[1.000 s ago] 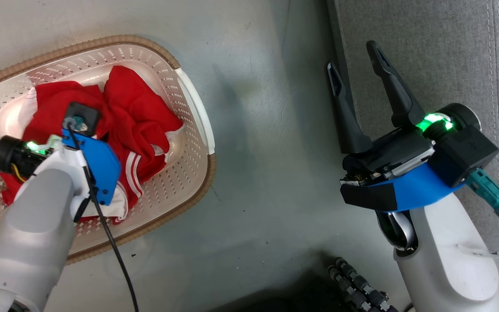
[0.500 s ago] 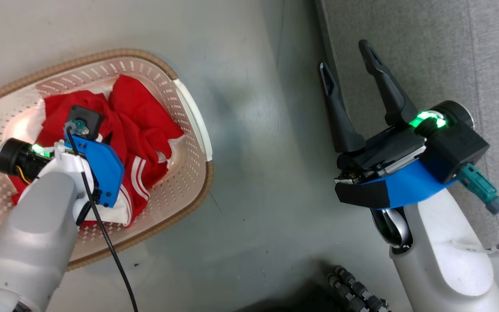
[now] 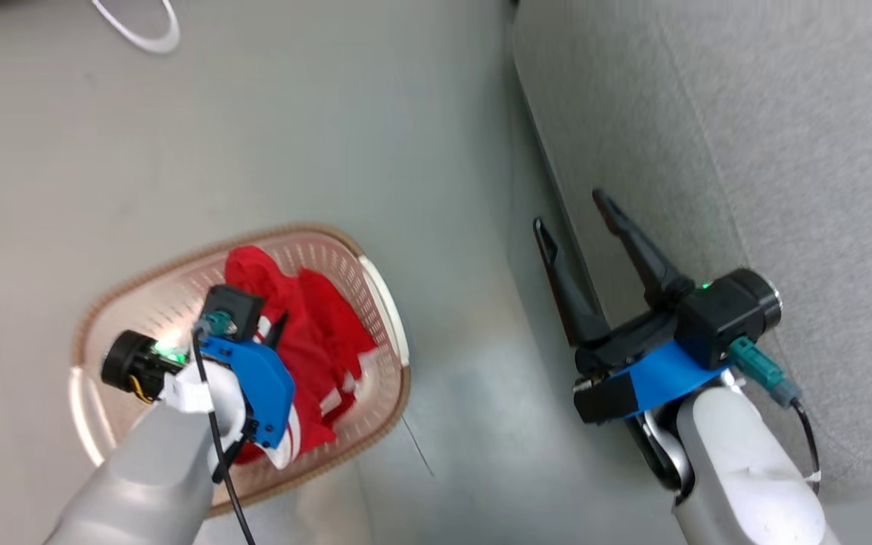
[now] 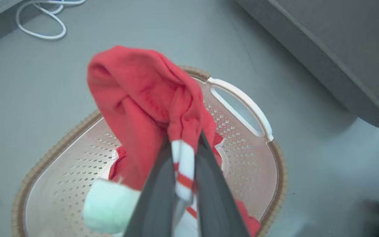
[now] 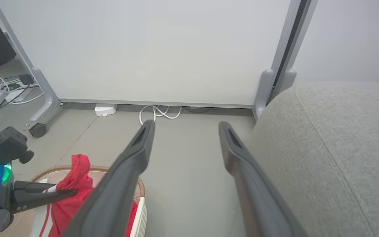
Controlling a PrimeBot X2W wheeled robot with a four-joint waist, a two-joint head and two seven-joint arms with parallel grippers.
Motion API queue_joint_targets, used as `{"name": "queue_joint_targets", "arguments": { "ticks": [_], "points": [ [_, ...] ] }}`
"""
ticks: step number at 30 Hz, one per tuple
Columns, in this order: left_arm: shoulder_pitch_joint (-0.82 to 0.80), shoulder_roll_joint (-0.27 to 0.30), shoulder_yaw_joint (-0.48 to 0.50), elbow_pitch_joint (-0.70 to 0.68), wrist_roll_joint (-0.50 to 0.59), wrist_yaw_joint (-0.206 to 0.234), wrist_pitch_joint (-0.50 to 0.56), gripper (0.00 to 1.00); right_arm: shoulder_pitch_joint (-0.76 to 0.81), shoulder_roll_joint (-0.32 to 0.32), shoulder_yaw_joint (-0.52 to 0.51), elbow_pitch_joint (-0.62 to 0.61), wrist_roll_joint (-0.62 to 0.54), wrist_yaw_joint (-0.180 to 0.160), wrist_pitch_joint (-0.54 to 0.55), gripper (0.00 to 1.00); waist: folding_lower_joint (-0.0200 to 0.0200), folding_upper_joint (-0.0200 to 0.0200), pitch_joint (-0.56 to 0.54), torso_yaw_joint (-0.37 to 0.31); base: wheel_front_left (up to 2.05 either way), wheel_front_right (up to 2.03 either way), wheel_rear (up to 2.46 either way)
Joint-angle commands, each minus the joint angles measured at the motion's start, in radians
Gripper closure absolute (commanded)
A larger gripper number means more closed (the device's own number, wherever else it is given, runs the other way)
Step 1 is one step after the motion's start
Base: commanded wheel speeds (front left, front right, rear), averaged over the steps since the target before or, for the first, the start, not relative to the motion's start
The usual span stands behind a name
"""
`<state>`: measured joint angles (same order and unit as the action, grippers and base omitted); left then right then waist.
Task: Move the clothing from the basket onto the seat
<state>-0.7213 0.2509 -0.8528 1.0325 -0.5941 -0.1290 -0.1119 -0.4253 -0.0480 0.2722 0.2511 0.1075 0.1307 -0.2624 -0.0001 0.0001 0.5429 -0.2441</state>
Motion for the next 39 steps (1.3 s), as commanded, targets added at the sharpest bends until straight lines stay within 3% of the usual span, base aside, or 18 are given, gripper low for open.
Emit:
{"name": "queue_joint_targets", "arguments": {
  "ticks": [1, 5, 17, 28, 39],
  "points": [
    [0.019, -0.005, -0.015, -0.015, -0.009, -0.002, -0.022, 1.00, 0.024, -0.004, -0.002, 0.015, -0.001, 0.000, -0.004, 0.00, 0.0001, -0.0001, -0.182, 0.069, 0.00, 0.00, 0.00],
    [0.047, -0.022, -0.054, -0.071, -0.047, -0.002, -0.070, 1.00, 0.062, -0.004, -0.006, 0.051, -0.002, 0.000, 0.000, 0.00, 0.0001, -0.0001, -0.294, 0.103, 0.00, 0.00, 0.00],
    [0.001, -0.075, -0.135, -0.204, -0.118, -0.002, -0.115, 1.00, 0.179, -0.004, -0.014, 0.087, 0.007, 0.000, 0.049, 0.00, 0.0001, -0.0001, -0.495, 0.167, 0.00, 0.00, 0.00],
    [-0.105, -0.136, -0.163, -0.280, -0.157, -0.002, -0.106, 1.00, 0.210, -0.004, 0.007, 0.070, 0.023, 0.000, 0.082, 0.00, 0.0001, -0.0001, -0.550, 0.153, 0.00, 0.00, 0.00],
    [-0.104, -0.136, -0.183, -0.281, -0.183, -0.002, -0.108, 1.00, 0.204, -0.004, 0.035, 0.061, 0.032, 0.000, 0.107, 0.00, 0.0001, -0.0001, -0.556, 0.126, 0.00, 0.00, 0.00]
  ]
}}
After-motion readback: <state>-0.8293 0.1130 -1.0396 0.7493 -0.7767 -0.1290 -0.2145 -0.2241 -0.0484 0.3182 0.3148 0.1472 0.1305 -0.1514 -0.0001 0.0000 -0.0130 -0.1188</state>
